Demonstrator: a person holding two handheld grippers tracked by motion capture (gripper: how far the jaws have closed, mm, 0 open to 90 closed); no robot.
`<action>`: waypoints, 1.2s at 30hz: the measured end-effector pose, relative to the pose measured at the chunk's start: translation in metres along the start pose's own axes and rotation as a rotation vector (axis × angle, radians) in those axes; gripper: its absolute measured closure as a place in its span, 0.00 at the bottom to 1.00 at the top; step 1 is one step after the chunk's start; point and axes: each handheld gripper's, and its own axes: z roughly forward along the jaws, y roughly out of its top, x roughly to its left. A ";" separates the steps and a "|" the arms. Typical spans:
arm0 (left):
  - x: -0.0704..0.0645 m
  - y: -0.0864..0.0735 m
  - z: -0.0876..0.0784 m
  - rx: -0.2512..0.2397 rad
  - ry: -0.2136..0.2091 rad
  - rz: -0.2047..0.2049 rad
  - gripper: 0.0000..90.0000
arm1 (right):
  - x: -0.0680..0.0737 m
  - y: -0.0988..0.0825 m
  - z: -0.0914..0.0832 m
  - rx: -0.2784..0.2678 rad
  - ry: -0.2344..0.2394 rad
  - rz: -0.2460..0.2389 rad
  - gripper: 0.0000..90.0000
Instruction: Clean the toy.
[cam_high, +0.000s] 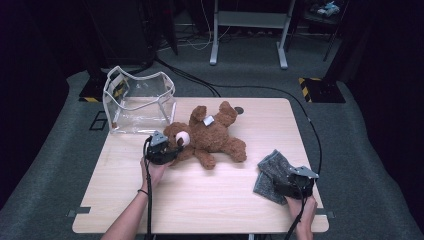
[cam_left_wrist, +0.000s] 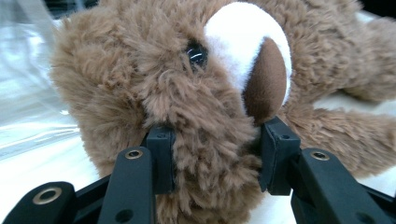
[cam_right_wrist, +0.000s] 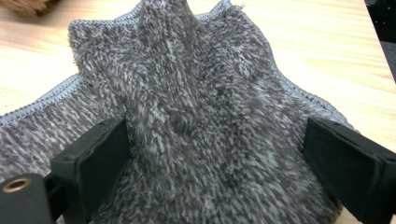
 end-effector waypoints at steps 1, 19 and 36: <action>0.000 0.000 0.000 0.000 -0.022 -0.011 0.63 | 0.000 0.001 -0.001 0.012 0.006 -0.001 0.06; 0.000 0.010 0.004 0.088 -0.191 0.034 0.52 | 0.026 0.036 0.016 0.265 0.210 -0.288 0.08; -0.020 -0.002 -0.004 0.033 -0.024 0.075 0.22 | 0.022 0.028 0.002 0.147 0.169 -0.198 0.85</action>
